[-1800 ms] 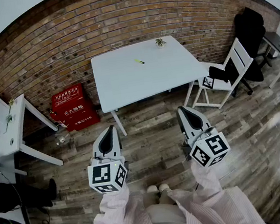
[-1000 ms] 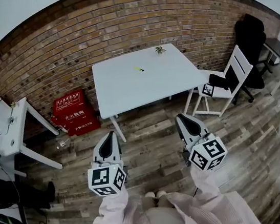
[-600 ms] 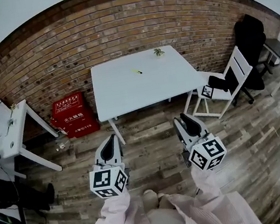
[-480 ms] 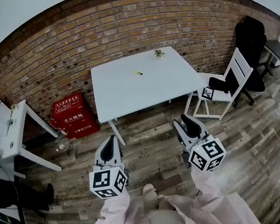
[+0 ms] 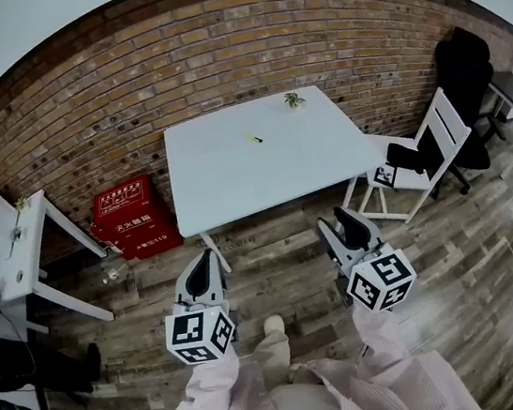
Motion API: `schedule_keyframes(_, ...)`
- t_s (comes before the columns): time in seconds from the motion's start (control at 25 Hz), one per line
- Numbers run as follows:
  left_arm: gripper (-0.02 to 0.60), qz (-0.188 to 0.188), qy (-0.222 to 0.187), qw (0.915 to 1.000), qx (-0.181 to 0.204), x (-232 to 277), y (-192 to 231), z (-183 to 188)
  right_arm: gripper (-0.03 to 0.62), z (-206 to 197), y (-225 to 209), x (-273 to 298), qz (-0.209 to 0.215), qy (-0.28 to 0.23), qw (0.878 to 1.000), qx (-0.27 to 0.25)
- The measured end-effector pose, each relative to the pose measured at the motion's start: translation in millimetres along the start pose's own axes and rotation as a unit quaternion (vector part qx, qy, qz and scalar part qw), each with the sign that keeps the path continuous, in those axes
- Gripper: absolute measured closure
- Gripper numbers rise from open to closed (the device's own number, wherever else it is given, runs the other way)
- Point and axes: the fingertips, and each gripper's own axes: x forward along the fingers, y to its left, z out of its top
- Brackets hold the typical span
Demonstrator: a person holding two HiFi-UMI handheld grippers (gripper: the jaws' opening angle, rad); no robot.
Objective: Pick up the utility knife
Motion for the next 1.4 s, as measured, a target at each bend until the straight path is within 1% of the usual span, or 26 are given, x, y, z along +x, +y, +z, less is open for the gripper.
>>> schedule_keyframes(0.36,0.589,0.002,0.013,0.9999,-0.008,80.6,31.1,-5.9,0.442,-13.7,-37.6,73.5,-0.001,0.017,1.000,0.009)
schedule_keyframes(0.84,0.589,-0.014,0.034,0.9992,-0.014,179.1,68.0,-9.0,0.442,-22.8,-79.8,160.8,-0.016,0.033,0.999,0.022)
schedule_keyframes(1.08,0.589,-0.023,0.039,0.9989,-0.015,213.3,85.4,-8.1,0.442,-24.3,-92.6,192.7,-0.026,0.035,0.999,0.026)
schedule_keyframes(1.4,0.591,-0.026,0.044,0.9986,-0.014,239.6,97.4,-10.8,0.442,-26.0,-104.4,216.9,-0.031,0.041,0.998,0.020)
